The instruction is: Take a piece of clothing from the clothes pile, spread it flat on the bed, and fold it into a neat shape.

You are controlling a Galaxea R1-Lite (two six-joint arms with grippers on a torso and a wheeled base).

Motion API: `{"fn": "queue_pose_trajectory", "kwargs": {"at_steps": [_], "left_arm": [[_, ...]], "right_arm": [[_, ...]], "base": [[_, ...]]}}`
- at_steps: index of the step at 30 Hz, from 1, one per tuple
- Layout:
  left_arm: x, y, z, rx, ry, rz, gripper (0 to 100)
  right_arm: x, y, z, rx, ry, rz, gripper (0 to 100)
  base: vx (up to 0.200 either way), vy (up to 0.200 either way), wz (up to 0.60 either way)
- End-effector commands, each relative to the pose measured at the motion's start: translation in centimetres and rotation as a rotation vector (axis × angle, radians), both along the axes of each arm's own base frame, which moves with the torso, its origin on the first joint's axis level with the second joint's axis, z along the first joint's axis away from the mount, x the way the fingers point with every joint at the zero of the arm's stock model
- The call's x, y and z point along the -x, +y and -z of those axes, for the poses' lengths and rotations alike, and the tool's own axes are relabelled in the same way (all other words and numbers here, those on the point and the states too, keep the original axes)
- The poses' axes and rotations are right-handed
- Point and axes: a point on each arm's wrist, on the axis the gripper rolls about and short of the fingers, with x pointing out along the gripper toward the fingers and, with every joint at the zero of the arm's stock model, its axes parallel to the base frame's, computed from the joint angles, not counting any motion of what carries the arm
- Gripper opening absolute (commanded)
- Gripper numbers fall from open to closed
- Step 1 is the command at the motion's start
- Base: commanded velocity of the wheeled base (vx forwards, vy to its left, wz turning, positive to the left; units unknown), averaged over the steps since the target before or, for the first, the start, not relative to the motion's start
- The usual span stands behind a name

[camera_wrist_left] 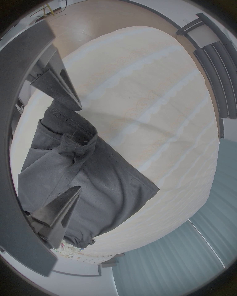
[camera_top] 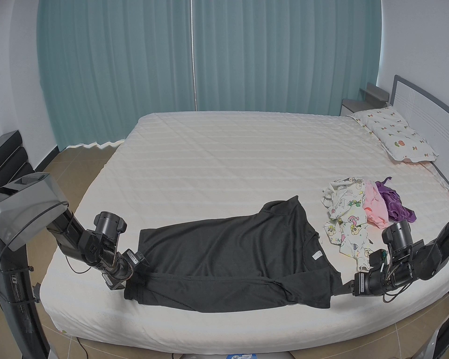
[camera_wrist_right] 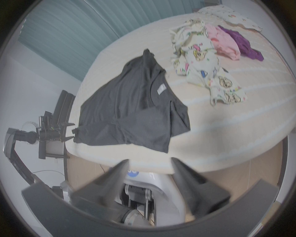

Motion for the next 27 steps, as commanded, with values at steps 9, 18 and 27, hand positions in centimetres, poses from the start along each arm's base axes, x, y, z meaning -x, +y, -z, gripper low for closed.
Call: {"fn": "queue_pose_trajectory", "kwargs": {"at_steps": [9, 18, 27], "left_arm": [[0.3, 0.0, -0.8, 0.044, -0.012, -0.001, 100], [0.6, 0.0, -0.6, 0.051, -0.005, 0.001, 100], [0.6, 0.0, -0.6, 0.054, -0.006, 0.001, 100]], "right_arm": [[-4.6, -0.4, 1.9, -0.051, -0.002, 0.114, 100], [-8.0, 1.1, 7.4, -0.098, -0.05, 0.145, 100], [-8.9, 1.8, 7.6, -0.118, -0.083, 0.145, 100]], "base": [[0.0, 0.0, 0.0], [0.0, 0.0, 0.0], [0.0, 0.0, 0.0]]}}
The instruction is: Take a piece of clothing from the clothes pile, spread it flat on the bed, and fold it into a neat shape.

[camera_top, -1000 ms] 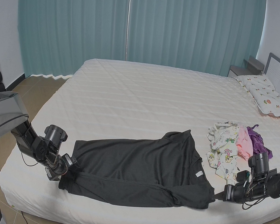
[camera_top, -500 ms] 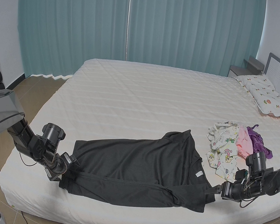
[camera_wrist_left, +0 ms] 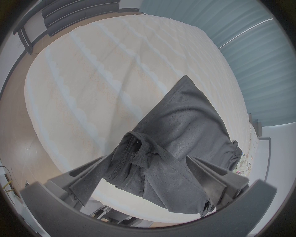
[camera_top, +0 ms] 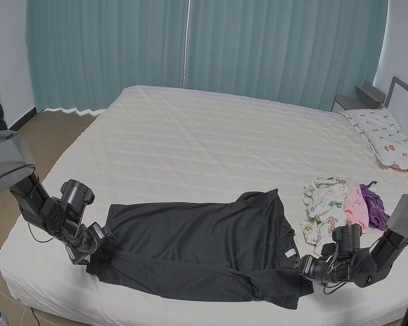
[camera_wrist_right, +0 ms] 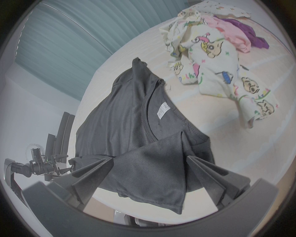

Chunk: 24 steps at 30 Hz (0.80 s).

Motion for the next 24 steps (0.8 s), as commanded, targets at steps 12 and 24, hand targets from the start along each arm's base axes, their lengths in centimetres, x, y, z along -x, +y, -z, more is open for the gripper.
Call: {"fn": "queue_pose_trajectory", "kwargs": {"at_steps": [12, 24], "left_arm": [[-0.03, 0.01, -0.11, 0.003, -0.004, -0.005, 100], [-0.03, 0.01, -0.11, 0.004, -0.003, -0.006, 100]], "right_arm": [[-0.8, 0.29, 1.69, 0.026, 0.021, -0.003, 100], [-1.17, 0.05, 1.68, 0.038, 0.012, 0.023, 0]], "base": [[0.0, 0.0, 0.0], [0.0, 0.0, 0.0]]}}
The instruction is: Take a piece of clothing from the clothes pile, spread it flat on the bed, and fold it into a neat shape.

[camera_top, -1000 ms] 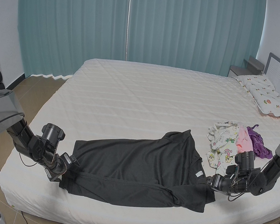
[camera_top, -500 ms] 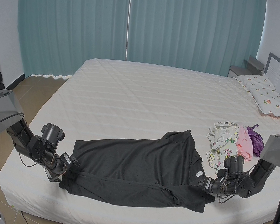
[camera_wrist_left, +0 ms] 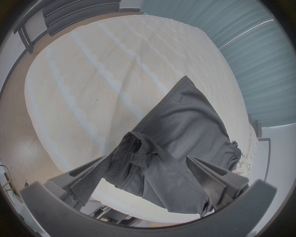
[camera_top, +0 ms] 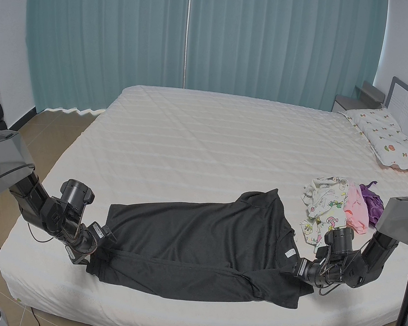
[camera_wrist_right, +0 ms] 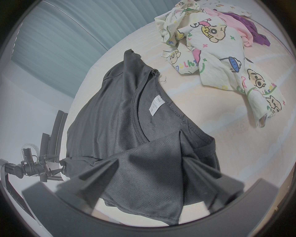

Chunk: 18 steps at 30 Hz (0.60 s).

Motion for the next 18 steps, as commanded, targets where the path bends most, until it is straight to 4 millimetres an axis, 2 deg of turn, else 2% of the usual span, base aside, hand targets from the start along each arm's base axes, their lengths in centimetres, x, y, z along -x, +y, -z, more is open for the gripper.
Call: {"fn": "queue_pose_trajectory", "kwargs": {"at_steps": [1, 10, 12, 18], "left_arm": [[0.0, 0.0, 0.0, 0.0, -0.002, 0.0, 100], [0.0, 0.0, 0.0, 0.001, -0.002, -0.002, 100], [0.0, 0.0, 0.0, 0.0, 0.0, -0.002, 100], [0.0, 0.0, 0.0, 0.0, 0.0, 0.0, 100]], "right_arm": [[-0.1, -0.1, -0.1, -0.002, -0.005, 0.006, 0], [-0.3, -0.3, -1.1, -0.01, -0.036, 0.015, 0], [-0.5, -0.8, -1.8, -0.021, -0.071, 0.029, 0], [-1.3, -1.7, -2.0, -0.022, -0.112, 0.042, 0]], "base": [[0.0, 0.0, 0.0], [0.0, 0.0, 0.0], [0.0, 0.0, 0.0], [0.0, 0.0, 0.0]]}}
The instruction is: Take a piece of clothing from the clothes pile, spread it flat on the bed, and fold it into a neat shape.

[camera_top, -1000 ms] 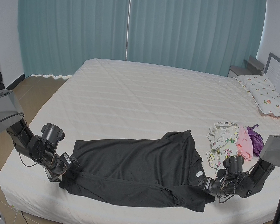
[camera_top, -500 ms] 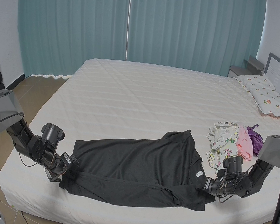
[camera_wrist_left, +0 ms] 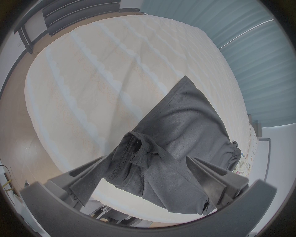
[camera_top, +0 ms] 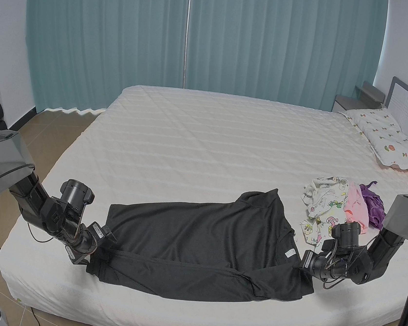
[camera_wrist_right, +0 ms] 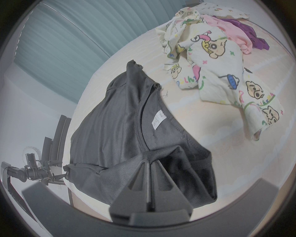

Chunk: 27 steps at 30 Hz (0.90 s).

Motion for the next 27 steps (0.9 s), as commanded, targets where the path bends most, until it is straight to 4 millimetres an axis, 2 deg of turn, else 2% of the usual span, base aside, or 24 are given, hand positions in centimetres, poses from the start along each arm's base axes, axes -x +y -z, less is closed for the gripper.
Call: {"fn": "queue_pose_trajectory", "kwargs": {"at_steps": [1, 9, 10, 15, 19, 23, 26, 27], "left_arm": [[0.0, 0.0, 0.0, 0.0, -0.001, 0.001, 100], [0.1, 0.0, 0.0, 0.0, 0.002, 0.001, 100], [0.1, 0.0, 0.0, 0.0, 0.002, 0.001, 100], [0.1, 0.0, 0.0, 0.0, 0.002, 0.001, 100], [0.1, 0.0, 0.1, 0.0, 0.003, 0.001, 100], [0.1, 0.0, 0.0, 0.0, 0.002, 0.001, 100], [0.1, 0.0, 0.0, 0.001, 0.001, 0.001, 100], [0.1, 0.0, 0.0, 0.001, 0.002, 0.001, 100]], "right_arm": [[-0.7, -0.3, -0.5, -0.013, -0.037, 0.001, 0], [-1.8, 0.2, 0.8, -0.036, -0.042, -0.036, 0], [-1.9, 0.2, 0.8, -0.035, -0.048, -0.037, 100], [-2.2, 0.2, 0.7, -0.041, -0.09, -0.025, 100], [-1.2, -0.1, -0.9, -0.044, -0.119, 0.023, 100], [1.3, 1.4, -2.4, -0.141, -0.06, 0.127, 100], [3.2, 2.9, -2.5, -0.217, 0.014, 0.198, 100], [3.3, 2.9, -2.5, -0.22, 0.017, 0.202, 100]], "base": [[0.0, 0.0, 0.0], [0.0, 0.0, 0.0], [0.0, 0.0, 0.0], [0.0, 0.0, 0.0], [0.0, 0.0, 0.0], [0.0, 0.0, 0.0], [0.0, 0.0, 0.0], [0.0, 0.0, 0.0]]}}
